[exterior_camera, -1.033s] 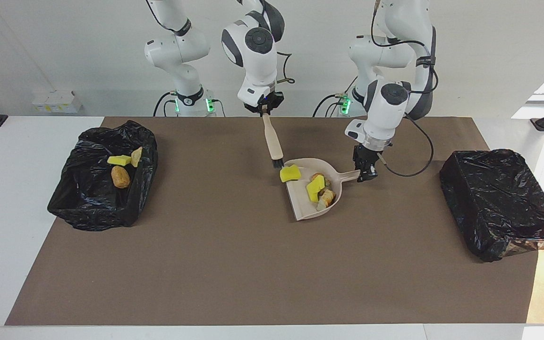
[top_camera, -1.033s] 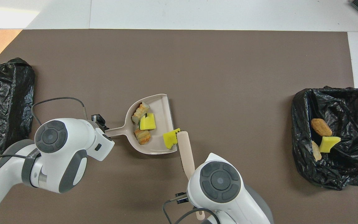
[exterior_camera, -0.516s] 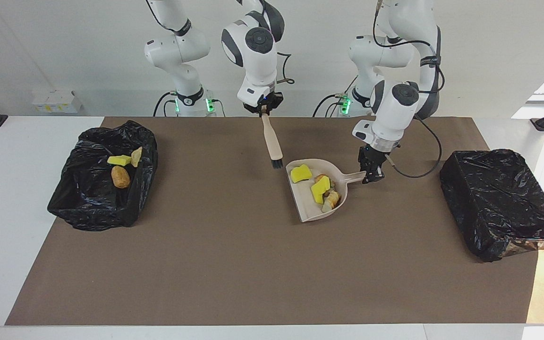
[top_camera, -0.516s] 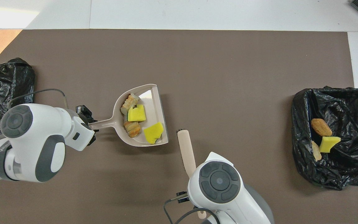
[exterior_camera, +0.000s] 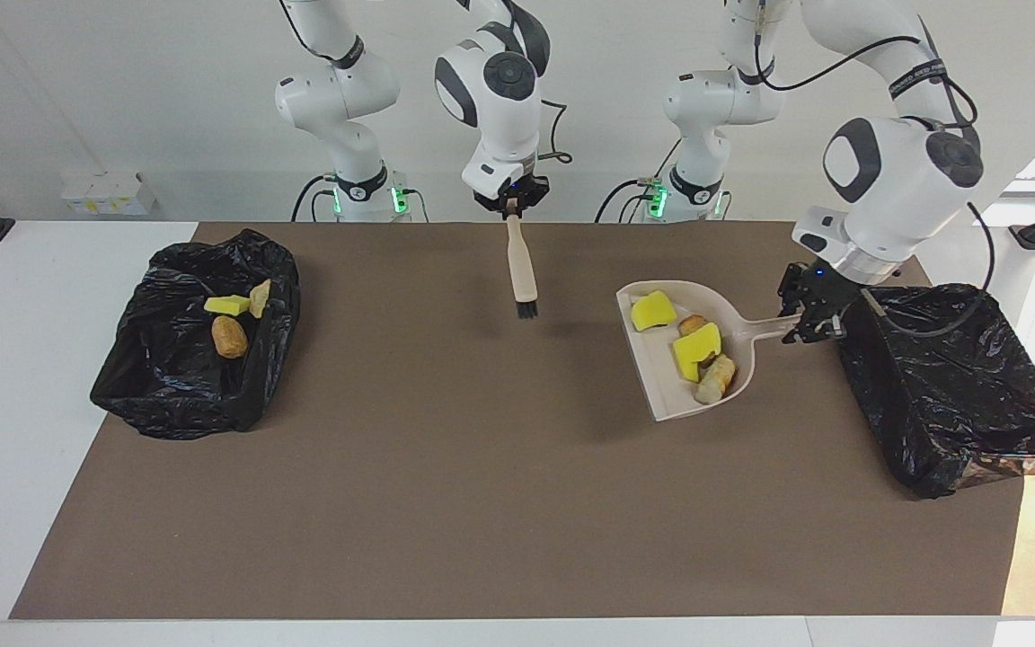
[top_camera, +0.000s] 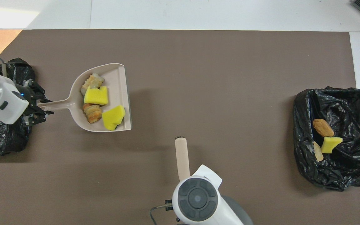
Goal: Sweep and dump trash in bin
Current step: 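Carry the full dustpan toward the far trash bag with the left gripper, then tip the dustpan into the trash bag with the left gripper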
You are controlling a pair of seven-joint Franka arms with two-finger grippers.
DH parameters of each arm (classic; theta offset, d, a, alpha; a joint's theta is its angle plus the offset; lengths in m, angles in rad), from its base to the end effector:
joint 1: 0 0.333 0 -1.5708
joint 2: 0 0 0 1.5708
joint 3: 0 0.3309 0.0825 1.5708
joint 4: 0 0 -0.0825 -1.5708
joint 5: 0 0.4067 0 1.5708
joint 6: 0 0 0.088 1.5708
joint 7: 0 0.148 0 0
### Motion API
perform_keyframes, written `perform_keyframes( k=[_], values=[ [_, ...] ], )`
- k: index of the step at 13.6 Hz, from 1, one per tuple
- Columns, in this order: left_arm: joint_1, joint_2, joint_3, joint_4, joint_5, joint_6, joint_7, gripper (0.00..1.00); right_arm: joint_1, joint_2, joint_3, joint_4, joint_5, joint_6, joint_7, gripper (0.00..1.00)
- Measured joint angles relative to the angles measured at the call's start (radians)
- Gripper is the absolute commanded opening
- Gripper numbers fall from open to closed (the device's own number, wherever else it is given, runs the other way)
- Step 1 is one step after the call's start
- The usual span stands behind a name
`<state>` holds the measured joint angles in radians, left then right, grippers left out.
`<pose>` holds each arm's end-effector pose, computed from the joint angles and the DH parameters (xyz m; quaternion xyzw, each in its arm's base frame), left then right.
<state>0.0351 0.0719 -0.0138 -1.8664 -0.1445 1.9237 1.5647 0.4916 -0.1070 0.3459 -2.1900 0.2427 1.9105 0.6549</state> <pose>0.6017 -0.0027 0.4398 0.7326 -0.6772 0.0434 0.0529 0.3176 0.3934 0.3811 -0.9912 -0.0377 0.1269 0.0083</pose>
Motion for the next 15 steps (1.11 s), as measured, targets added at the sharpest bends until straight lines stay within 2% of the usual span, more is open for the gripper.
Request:
perform_keyframes(
  k=[3, 6, 8, 12, 15],
  values=[
    [0.109, 0.071, 0.002, 0.163, 0.003, -0.1, 0.089, 0.0, 0.13, 0.054, 0.005, -0.008, 0.0, 0.079, 0.156, 0.0],
    [0.212, 0.147, 0.004, 0.295, 0.02, -0.161, 0.167, 0.0, 0.201, 0.124, 0.007, -0.012, 0.0, 0.178, 0.235, 0.0],
    [0.29, 0.171, 0.005, 0.334, 0.032, -0.166, 0.216, 0.0, 0.204, 0.148, 0.006, -0.012, 0.0, 0.195, 0.238, 0.0],
    [0.393, 0.196, 0.007, 0.386, 0.138, -0.162, 0.413, 0.0, 0.212, 0.18, 0.006, -0.011, 0.0, 0.213, 0.237, 0.0],
    [0.473, 0.217, 0.01, 0.399, 0.206, -0.098, 0.506, 0.0, 0.212, 0.184, 0.004, -0.011, 0.0, 0.215, 0.224, 0.0]
  ],
)
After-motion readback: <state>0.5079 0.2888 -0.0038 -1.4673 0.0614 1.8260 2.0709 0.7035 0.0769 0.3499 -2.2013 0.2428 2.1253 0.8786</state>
